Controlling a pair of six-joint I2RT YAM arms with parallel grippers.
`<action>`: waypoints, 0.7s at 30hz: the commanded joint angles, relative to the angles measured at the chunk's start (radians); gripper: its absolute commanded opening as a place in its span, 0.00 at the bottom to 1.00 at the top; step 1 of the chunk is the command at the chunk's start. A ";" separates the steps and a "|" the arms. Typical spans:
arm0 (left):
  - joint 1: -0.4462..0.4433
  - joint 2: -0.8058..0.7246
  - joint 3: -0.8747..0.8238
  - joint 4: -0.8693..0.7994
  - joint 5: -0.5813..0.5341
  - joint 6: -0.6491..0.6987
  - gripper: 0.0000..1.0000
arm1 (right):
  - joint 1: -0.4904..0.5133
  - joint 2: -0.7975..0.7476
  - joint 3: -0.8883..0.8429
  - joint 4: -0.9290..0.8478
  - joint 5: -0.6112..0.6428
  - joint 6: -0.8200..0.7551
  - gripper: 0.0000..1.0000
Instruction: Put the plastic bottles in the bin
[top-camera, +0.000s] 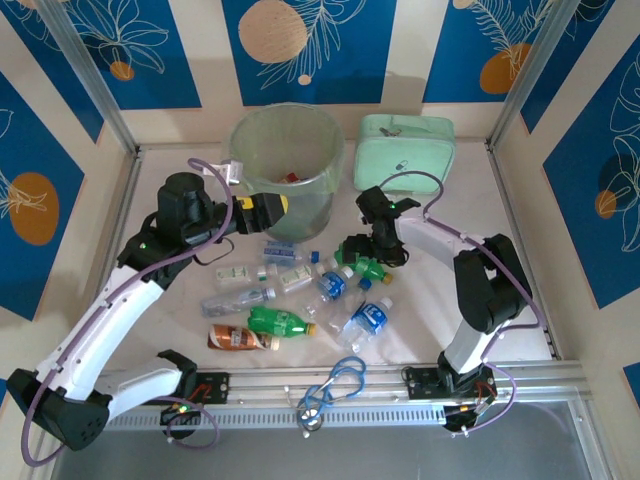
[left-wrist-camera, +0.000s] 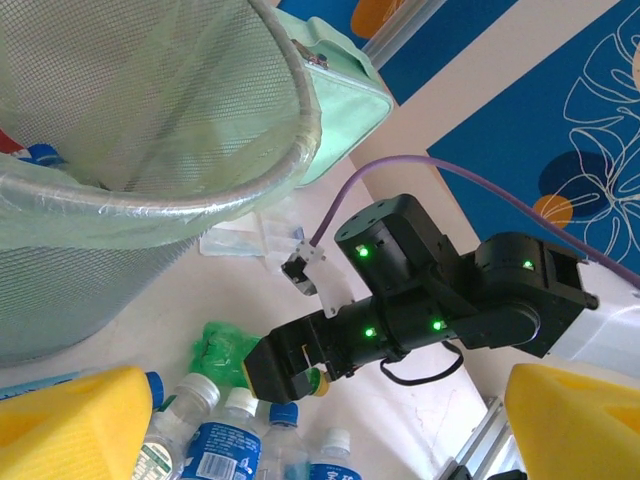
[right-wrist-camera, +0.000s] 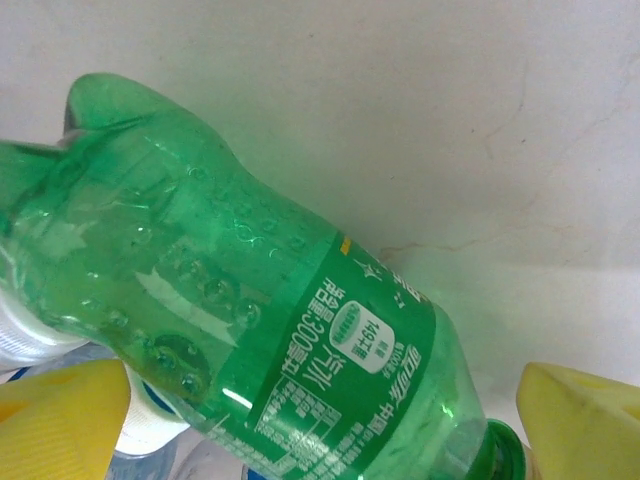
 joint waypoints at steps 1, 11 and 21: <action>0.008 -0.008 -0.006 0.044 0.019 -0.023 0.91 | 0.005 0.033 0.022 -0.002 0.013 -0.010 1.00; 0.008 0.005 0.001 0.043 0.011 -0.027 0.90 | -0.066 0.040 -0.014 0.020 -0.024 0.080 0.92; 0.008 0.013 -0.011 0.038 0.007 -0.023 0.90 | -0.097 0.097 -0.029 0.076 -0.093 0.091 0.82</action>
